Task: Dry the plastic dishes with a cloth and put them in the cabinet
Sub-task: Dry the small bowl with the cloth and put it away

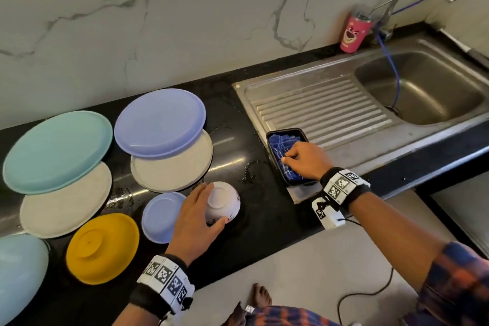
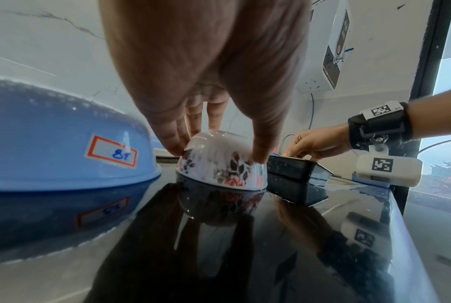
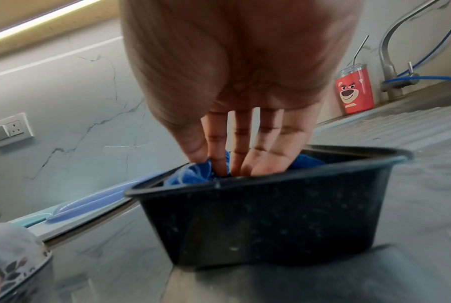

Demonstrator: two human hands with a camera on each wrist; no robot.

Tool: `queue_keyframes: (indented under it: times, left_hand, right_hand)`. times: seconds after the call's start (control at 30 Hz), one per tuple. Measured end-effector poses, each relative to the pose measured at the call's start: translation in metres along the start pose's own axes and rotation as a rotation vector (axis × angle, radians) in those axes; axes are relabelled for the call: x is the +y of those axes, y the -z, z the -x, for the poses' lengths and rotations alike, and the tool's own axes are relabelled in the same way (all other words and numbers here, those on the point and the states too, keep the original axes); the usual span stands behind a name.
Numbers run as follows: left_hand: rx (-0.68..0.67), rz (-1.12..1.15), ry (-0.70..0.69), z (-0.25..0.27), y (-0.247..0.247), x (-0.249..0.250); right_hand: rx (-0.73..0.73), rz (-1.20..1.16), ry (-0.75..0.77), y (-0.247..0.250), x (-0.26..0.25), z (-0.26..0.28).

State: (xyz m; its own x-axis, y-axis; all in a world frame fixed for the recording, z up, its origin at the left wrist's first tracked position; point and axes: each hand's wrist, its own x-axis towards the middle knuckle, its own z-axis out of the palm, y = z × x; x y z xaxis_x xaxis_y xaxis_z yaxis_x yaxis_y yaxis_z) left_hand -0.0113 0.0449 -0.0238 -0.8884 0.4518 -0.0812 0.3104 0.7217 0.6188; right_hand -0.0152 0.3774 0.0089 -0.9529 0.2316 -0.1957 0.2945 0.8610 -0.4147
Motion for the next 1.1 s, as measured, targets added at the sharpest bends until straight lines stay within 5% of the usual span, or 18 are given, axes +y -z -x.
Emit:
queue_keyframes:
  times: [0.2,0.37,0.73,0.87,1.0,1.1]
  left_hand:
    - [0.003,-0.006,-0.010,-0.003,0.004,0.004]
    - [0.010,0.002,0.000,-0.002,0.007,0.010]
    - [0.002,0.026,-0.016,-0.007,0.010,0.006]
    - [-0.001,0.030,-0.033,-0.007,0.011,0.005]
    - [-0.019,0.028,-0.023,-0.007,0.012,0.003]
    - [-0.002,0.067,-0.023,-0.008,0.010,0.000]
  right_hand:
    - [0.106,-0.075,-0.096,0.000,-0.004,-0.001]
    - [0.373,-0.193,-0.185,0.034,0.001,0.006]
    - [0.528,-0.230,-0.140,0.057,-0.002,0.023]
    - [0.637,-0.247,0.016,0.073,-0.022,0.033]
    - [0.559,-0.201,0.222,0.062,-0.064,0.049]
    - [0.370,-0.137,0.239,0.026,-0.103,0.058]
